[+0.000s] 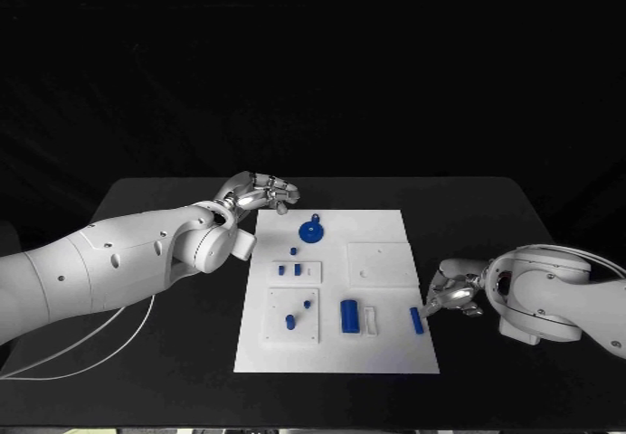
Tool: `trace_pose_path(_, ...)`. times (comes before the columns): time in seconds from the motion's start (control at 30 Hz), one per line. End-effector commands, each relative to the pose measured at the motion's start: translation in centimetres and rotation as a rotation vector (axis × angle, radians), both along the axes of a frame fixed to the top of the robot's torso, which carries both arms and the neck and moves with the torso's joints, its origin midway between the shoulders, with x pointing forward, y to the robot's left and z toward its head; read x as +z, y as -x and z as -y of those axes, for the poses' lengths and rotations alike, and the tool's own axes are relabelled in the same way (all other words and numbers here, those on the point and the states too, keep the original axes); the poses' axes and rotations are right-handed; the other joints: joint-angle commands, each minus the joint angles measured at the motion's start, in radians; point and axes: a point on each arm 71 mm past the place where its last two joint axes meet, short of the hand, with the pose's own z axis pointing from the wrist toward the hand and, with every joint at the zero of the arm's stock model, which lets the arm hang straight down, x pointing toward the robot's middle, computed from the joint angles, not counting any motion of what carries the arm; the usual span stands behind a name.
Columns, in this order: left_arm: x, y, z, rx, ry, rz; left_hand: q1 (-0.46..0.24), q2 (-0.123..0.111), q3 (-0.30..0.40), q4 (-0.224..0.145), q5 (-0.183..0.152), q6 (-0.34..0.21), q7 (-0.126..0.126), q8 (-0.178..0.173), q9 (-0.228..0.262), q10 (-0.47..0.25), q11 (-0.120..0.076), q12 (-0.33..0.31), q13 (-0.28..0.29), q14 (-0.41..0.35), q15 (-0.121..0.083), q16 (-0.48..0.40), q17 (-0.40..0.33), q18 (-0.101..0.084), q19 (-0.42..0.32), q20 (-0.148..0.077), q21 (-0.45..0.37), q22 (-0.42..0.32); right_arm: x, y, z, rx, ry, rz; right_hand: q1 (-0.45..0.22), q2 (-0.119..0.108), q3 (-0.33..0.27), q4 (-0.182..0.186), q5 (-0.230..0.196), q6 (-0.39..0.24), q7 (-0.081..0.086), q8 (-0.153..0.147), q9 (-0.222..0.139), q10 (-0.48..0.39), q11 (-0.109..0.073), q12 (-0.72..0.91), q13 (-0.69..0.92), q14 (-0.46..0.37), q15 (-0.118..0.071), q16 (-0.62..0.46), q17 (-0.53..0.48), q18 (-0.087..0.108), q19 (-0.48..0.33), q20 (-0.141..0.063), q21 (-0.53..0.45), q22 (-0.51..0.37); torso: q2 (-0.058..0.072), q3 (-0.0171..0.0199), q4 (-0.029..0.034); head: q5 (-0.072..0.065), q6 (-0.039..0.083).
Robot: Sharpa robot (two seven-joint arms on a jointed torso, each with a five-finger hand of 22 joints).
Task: Assemble the parts on the task board
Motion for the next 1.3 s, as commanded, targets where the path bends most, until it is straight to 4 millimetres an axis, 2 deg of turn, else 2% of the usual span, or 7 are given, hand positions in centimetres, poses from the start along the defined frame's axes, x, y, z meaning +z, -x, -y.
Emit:
trace_pose_path(0.03,0.1,0.1,0.3,-0.021,0.019,0.006,-0.009,0.003,-0.006,0.000,-0.003,-0.006,0.001,0.004,0.002,-0.006,0.002,-0.006,0.002,-0.004,0.005,-0.007,0.001,0.003,-0.004,-0.001,-0.004,0.001,-0.3,0.1,-0.5,0.015,0.036,0.004,-0.010,0.000,-0.001,0.010,-0.005,0.009,-0.001,0.004,0.002,0.007,-0.001,-0.003,-0.001,0.001,-0.004,-0.003,-0.001,0.053,0.000,0.004,-0.003,0.007,0.000,-0.0009,0.0003,-0.008,-0.004)
trace_pose_path(0.2,0.1,0.1,0.5,-0.027,0.021,0.003,-0.012,0.005,-0.012,0.000,-0.002,-0.006,0.001,0.004,0.002,-0.006,0.002,-0.006,0.002,-0.004,0.005,-0.008,0.003,0.004,-0.004,-0.001,-0.006,0.002,-1.6,0.6,-1.3,0.038,0.045,-0.012,-0.030,0.018,-0.005,0.045,-0.005,0.012,-0.002,0.004,0.003,0.009,-0.002,-0.003,-0.001,0.001,-0.006,-0.003,0.000,0.053,-0.001,0.004,-0.003,0.008,0.001,-0.0010,0.0025,-0.016,-0.005)
trace_pose_path(0.37,0.1,0.1,0.4,-0.026,0.020,0.001,-0.013,0.007,-0.013,0.000,-0.002,-0.007,0.001,0.004,0.002,-0.007,0.002,-0.006,0.002,-0.004,0.005,-0.008,0.003,0.004,-0.004,-0.001,-0.006,0.002,-2.3,0.7,-1.8,0.047,0.056,-0.008,-0.035,0.035,-0.007,0.056,-0.005,0.015,-0.003,0.004,0.003,0.009,-0.004,-0.003,-0.001,0.000,-0.007,-0.002,0.000,0.053,-0.003,0.004,-0.003,0.010,0.001,0.0007,0.0007,-0.013,-0.008)
trace_pose_path(0.8,0.1,0.2,0.4,-0.031,0.022,0.000,-0.013,0.008,-0.015,0.000,-0.002,-0.007,0.001,0.004,0.002,-0.007,0.002,-0.006,0.002,-0.004,0.005,-0.009,0.004,0.004,-0.004,-0.001,-0.007,0.002,-3.7,0.7,-3.5,0.137,0.179,0.113,-0.025,0.067,0.000,0.056,-0.005,0.020,-0.005,0.003,0.003,0.013,-0.006,0.001,0.003,-0.001,-0.008,-0.002,0.000,0.053,-0.006,0.003,-0.001,0.012,0.000,-0.0001,-0.0005,-0.011,-0.009)
trace_pose_path(0.97,0.1,0.2,0.3,-0.030,0.021,0.000,-0.013,0.008,-0.015,0.000,-0.002,-0.007,0.001,0.004,0.002,-0.007,0.002,-0.006,0.002,-0.004,0.005,-0.009,0.004,0.004,-0.004,-0.001,-0.007,0.003,-4.2,0.9,-4.4,0.171,0.199,0.118,-0.017,0.068,0.006,0.052,-0.005,0.022,-0.006,0.004,0.003,0.015,-0.006,0.003,0.004,-0.001,-0.008,-0.001,0.000,0.053,-0.006,0.002,0.000,0.013,0.001,0.0008,0.0009,-0.007,-0.011)
trace_pose_path(1.17,0.1,0.2,0.3,-0.029,0.020,-0.002,-0.012,0.008,-0.016,0.000,-0.002,-0.007,0.001,0.004,0.002,-0.007,0.002,-0.006,0.002,-0.004,0.005,-0.009,0.004,0.004,-0.004,-0.001,-0.007,0.003,-4.4,1.3,-5.0,0.206,0.228,0.118,0.009,0.065,0.021,0.033,-0.005,0.023,-0.007,0.003,0.002,0.015,-0.007,0.002,0.004,-0.001,-0.009,-0.001,0.000,0.053,-0.007,0.001,0.001,0.014,0.000,-0.0005,0.0004,-0.007,-0.014)
trace_pose_path(1.3,0.1,0.2,0.3,-0.029,0.021,-0.002,-0.011,0.008,-0.016,-0.001,-0.002,-0.007,0.001,0.004,0.002,-0.007,0.002,-0.006,0.002,-0.004,0.005,-0.009,0.005,0.004,-0.004,-0.001,-0.008,0.003,-4.6,1.5,-5.0,0.212,0.230,0.110,0.038,0.043,0.037,0.003,-0.005,0.023,-0.006,0.001,0.000,0.013,-0.006,-0.003,0.001,-0.001,-0.008,-0.001,0.000,0.053,-0.008,0.002,0.002,0.015,0.000,-0.0010,0.0010,-0.011,-0.013)
